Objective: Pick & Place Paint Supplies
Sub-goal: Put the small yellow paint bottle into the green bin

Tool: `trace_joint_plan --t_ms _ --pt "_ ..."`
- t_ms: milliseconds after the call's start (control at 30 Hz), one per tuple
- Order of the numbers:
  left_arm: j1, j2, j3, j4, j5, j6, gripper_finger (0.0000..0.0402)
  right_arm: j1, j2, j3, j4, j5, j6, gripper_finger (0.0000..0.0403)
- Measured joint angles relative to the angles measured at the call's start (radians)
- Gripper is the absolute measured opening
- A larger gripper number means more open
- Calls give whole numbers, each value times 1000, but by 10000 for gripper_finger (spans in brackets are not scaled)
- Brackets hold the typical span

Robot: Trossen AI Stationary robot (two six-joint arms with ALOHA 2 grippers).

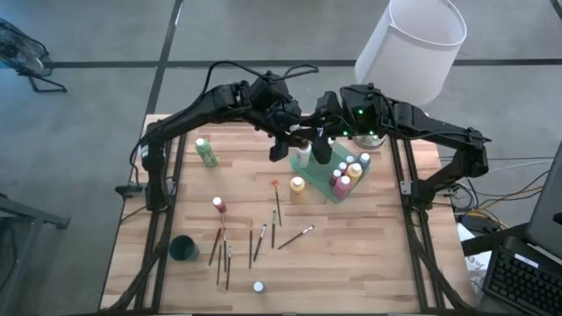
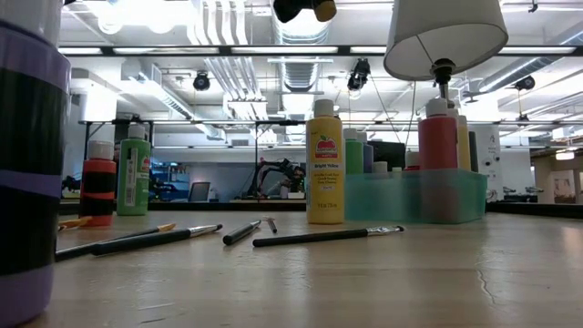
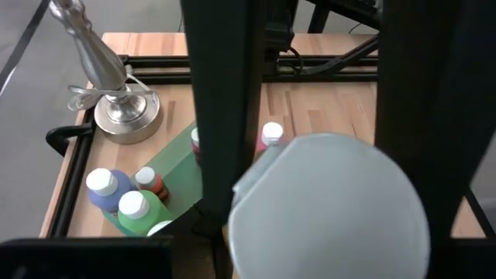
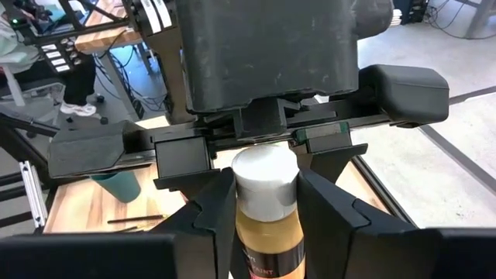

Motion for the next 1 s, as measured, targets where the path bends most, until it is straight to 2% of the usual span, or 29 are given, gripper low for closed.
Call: trace_joint_plan --t_ms 533,1000 --pt "0 0 0 -15 -1 1 143 0 -2 0 -2 -3 2 101" --pt "1 -9 2 -23 -14 53 236 1 -31 -2 -44 17 4 99"
